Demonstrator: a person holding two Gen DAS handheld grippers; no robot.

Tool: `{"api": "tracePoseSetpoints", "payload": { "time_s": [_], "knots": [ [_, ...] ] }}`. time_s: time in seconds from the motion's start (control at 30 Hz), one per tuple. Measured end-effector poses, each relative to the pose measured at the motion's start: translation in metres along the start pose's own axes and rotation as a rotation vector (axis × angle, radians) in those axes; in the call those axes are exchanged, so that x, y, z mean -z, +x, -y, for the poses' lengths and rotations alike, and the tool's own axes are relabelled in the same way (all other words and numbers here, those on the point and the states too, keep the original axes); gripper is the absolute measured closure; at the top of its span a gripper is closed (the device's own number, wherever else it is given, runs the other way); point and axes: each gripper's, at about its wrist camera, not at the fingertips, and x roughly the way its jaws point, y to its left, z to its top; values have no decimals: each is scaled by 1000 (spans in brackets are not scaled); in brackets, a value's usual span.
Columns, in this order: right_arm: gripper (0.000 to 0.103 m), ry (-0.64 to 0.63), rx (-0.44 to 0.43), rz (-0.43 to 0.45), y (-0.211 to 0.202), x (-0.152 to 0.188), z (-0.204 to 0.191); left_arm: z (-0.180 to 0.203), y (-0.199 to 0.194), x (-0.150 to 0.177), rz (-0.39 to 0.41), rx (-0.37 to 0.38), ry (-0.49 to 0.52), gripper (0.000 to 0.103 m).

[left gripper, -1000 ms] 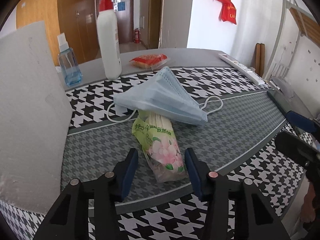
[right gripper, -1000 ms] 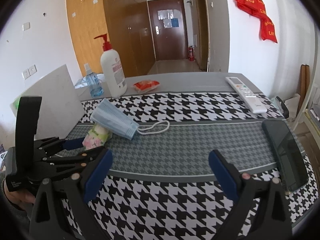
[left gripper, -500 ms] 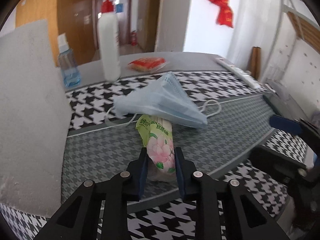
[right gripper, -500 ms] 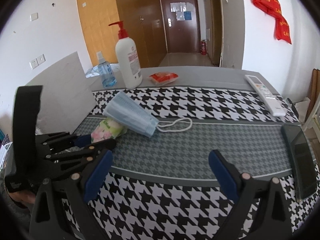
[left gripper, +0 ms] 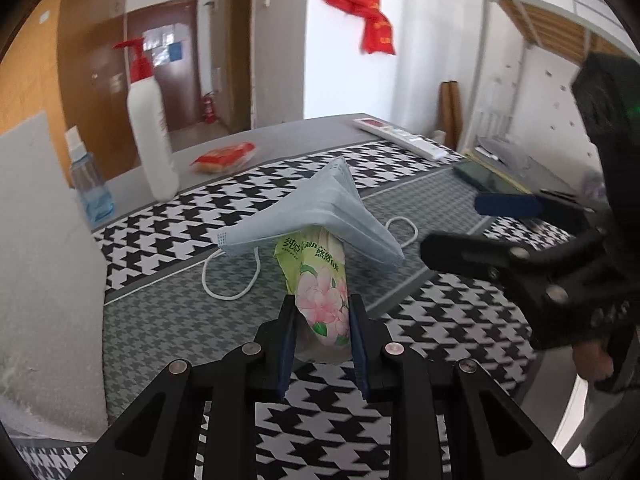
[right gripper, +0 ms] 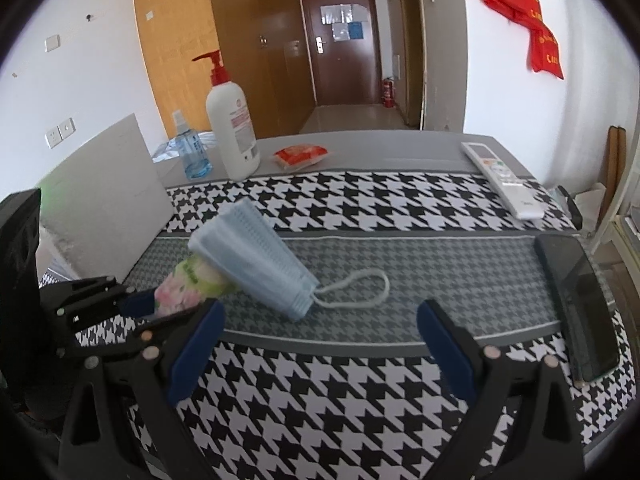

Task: Organize soft objects
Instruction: 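Lift the tissue pack with the left tool while the right tool grasps the blue mask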

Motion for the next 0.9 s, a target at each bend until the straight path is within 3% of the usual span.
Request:
{"api": "tracePoseSetpoints", "payload": {
  "time_s": [0.17,0.43,0.67,0.8,0.87,0.9],
  "knots": [
    [5,-25,-37,-5,4,1,-6,-3,-5,4,2,19,2,77],
    [31,-59,-95,-61,25,1,-18,-9,-11,10,-20,61,7,77],
    [39,-73,-118,-81,34,-2,-22,-3,-14,11,-20,67,31,77],
    [57,-75,-150,-105,40,-3,-24,-4,-13,11,-25,73,31,77],
    [59,-78,-150,-113,43,-3,-25,-3,-14,12,-25,77,33,77],
    [65,-79,-149,-112,43,-3,-25,-3,-14,12,-25,78,32,77]
  ]
}}
